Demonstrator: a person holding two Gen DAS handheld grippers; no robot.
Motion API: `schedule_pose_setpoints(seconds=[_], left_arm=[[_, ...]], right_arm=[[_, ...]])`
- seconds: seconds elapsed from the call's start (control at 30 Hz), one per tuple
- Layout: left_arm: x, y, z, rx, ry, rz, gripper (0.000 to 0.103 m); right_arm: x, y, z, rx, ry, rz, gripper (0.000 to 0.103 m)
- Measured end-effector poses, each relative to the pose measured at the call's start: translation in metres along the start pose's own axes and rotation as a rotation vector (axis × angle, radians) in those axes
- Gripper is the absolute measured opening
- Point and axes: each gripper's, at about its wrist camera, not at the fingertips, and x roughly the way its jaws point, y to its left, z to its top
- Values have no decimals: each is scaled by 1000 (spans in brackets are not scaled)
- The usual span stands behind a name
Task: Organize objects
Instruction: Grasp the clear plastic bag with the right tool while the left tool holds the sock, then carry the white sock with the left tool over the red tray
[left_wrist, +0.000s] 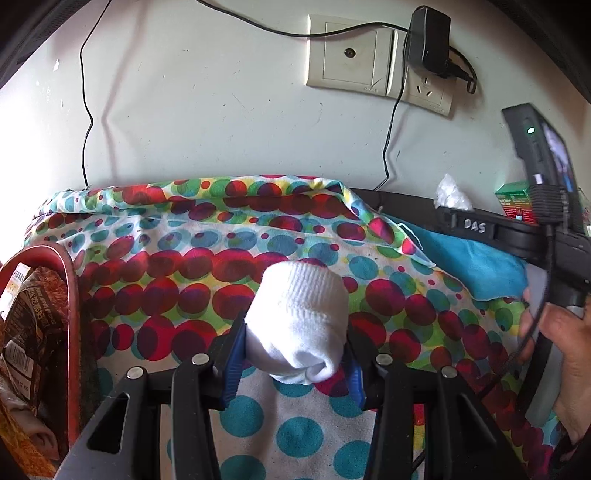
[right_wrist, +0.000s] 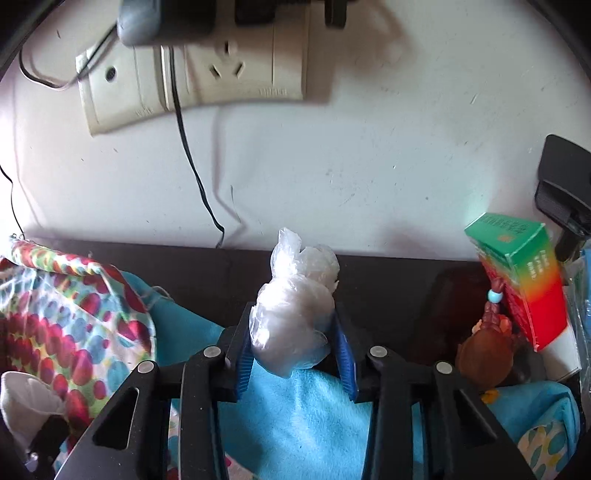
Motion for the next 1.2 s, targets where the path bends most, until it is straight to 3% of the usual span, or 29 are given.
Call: schedule_pose_setpoints(seconds=[0.27, 0.53, 0.7, 1.2], left_arm=[[3, -1, 1, 7, 20, 21, 46], [3, -3, 2, 10, 20, 41, 46], [2, -3, 3, 16, 14, 49, 46], [2, -4, 4, 24, 17, 88, 46]], right_arm=[[-65, 21, -40, -29, -83, 90, 36], [-105, 19, -90, -26, -99, 95, 36], [-118, 14, -111, -30, -93, 83, 36], [-125, 9, -121, -36, -98, 32, 36]])
